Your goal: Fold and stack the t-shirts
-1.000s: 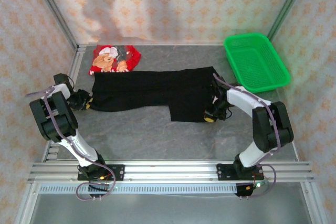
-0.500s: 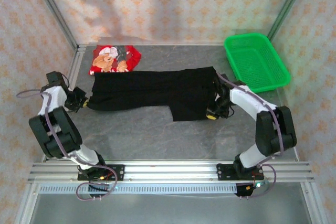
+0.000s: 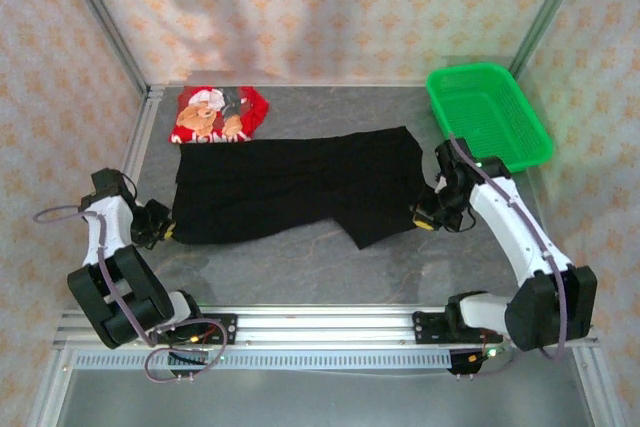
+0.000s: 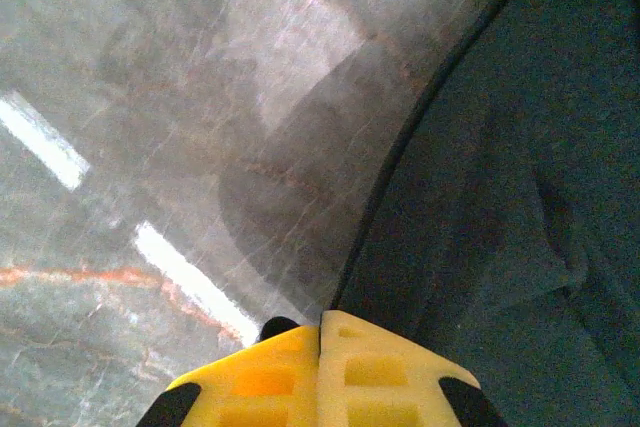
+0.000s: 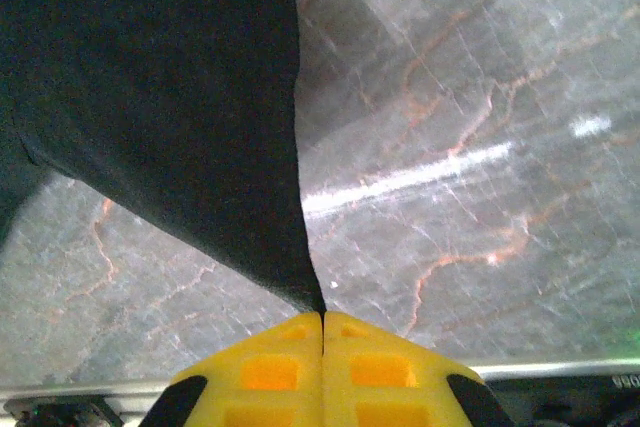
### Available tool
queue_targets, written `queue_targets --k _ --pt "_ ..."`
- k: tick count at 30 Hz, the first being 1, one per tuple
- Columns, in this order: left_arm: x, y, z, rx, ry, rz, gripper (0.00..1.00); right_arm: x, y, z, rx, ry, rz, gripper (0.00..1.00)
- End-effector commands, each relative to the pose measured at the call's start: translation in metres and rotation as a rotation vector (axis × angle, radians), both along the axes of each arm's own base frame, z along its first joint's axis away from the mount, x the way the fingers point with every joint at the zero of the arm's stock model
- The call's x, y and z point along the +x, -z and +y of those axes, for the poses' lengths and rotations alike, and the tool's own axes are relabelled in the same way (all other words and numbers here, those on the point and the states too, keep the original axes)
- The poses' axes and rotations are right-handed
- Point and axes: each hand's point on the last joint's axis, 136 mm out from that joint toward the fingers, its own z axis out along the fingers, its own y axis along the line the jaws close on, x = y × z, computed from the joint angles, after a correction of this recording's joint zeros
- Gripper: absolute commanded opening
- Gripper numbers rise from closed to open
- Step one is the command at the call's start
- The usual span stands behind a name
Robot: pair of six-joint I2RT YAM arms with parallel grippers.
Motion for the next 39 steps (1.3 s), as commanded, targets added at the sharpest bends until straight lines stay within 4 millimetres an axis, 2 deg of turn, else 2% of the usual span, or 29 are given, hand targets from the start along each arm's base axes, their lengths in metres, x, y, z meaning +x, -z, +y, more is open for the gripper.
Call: queue_targets --k 1,7,12,22,27,29,32,39 --pt "-0.008 -0.006 -0.003 0.002 -0.024 0.016 0.00 -0.041 0.005 -0.012 -0.041 0.036 0.120 0.00" --pt "-0.011 -0.004 -0.008 -0.023 -0.052 0.019 0.00 -0.056 0.006 -0.014 -0.023 0.095 0.106 0.00" --pt "-0.020 0.010 -0.021 -0.075 -0.073 0.028 0.00 -0.073 0.016 -0.015 -0.030 0.096 0.171 0.00" --pt "-0.028 -0.002 -0.024 -0.047 -0.118 0.003 0.00 -0.136 0.012 -0.020 -0.015 0.163 0.278 0.00" --pt "-0.026 0.000 -0.023 -0.045 -0.122 -0.001 0.00 -0.149 0.012 -0.022 -0.020 0.168 0.303 0.00" --pt "-0.025 0.001 -0.023 -0.046 -0.123 -0.006 0.00 -0.142 0.011 -0.023 -0.025 0.166 0.280 0.00" --pt "-0.021 -0.003 -0.021 -0.042 -0.120 -0.025 0.00 -0.121 0.001 -0.022 -0.029 0.160 0.221 0.00" --pt "0.006 -0.032 -0.013 -0.024 -0.116 -0.134 0.00 -0.049 -0.032 -0.019 -0.062 0.077 0.092 0.00"
